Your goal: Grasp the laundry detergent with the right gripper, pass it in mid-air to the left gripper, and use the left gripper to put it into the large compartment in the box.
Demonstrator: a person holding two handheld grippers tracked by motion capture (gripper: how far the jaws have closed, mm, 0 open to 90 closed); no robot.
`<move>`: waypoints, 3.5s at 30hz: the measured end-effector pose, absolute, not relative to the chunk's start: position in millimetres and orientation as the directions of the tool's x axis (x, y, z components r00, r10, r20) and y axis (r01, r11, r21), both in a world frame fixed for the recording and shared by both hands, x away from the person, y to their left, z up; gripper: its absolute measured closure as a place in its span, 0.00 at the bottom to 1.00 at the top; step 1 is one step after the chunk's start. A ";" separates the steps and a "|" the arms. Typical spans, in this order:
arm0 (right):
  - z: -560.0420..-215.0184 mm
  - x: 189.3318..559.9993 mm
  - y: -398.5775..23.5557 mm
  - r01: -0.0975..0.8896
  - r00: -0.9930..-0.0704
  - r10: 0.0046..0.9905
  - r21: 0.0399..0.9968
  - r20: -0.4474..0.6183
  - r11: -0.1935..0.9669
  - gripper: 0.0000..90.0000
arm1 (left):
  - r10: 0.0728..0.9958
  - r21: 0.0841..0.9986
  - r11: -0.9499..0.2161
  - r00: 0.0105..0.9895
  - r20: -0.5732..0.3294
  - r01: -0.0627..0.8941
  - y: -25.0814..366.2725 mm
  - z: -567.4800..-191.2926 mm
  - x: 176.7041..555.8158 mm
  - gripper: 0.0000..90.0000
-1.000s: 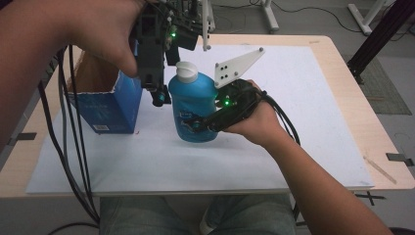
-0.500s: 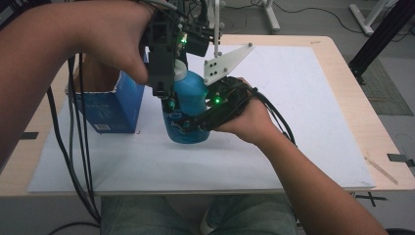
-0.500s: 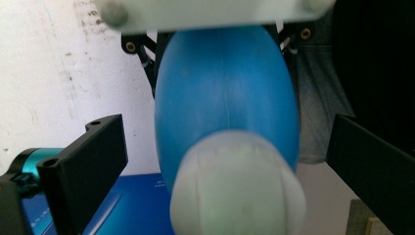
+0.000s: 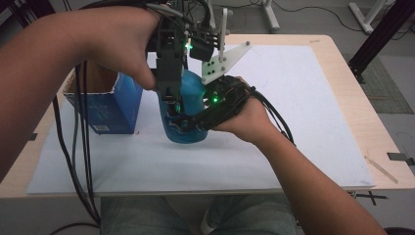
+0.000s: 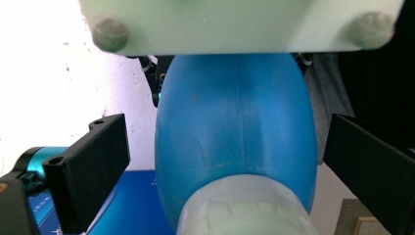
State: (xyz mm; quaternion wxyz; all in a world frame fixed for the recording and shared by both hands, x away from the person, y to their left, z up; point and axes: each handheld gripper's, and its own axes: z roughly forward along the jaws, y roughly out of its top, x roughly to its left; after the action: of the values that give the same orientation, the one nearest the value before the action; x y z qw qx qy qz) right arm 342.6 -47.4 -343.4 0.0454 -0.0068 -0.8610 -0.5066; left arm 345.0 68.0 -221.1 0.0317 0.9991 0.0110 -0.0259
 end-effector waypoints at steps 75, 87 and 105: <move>-348.4 349.2 -50.0 0.070 -0.994 -0.037 0.883 0.099 0.465 0.50 | 0.047 0.025 -0.999 0.998 -0.052 0.048 61.4 -231.4 352.0 0.44; -347.2 357.1 -59.2 0.143 -0.975 -0.097 0.897 0.201 0.419 0.34 | 0.051 0.020 -0.998 0.997 -0.051 0.052 59.9 -231.1 352.8 0.44; -340.7 364.4 -95.0 0.145 -0.986 0.012 0.838 0.163 0.526 0.15 | 0.067 0.052 -0.996 0.995 -0.068 0.071 66.3 -217.4 354.2 0.44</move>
State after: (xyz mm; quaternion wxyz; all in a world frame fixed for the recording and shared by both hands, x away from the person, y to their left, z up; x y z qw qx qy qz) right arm 364.4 -95.0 -340.7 0.0686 -0.0453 -0.8707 -0.4848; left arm 354.2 66.3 -217.4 0.0273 0.9985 0.0345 -0.0332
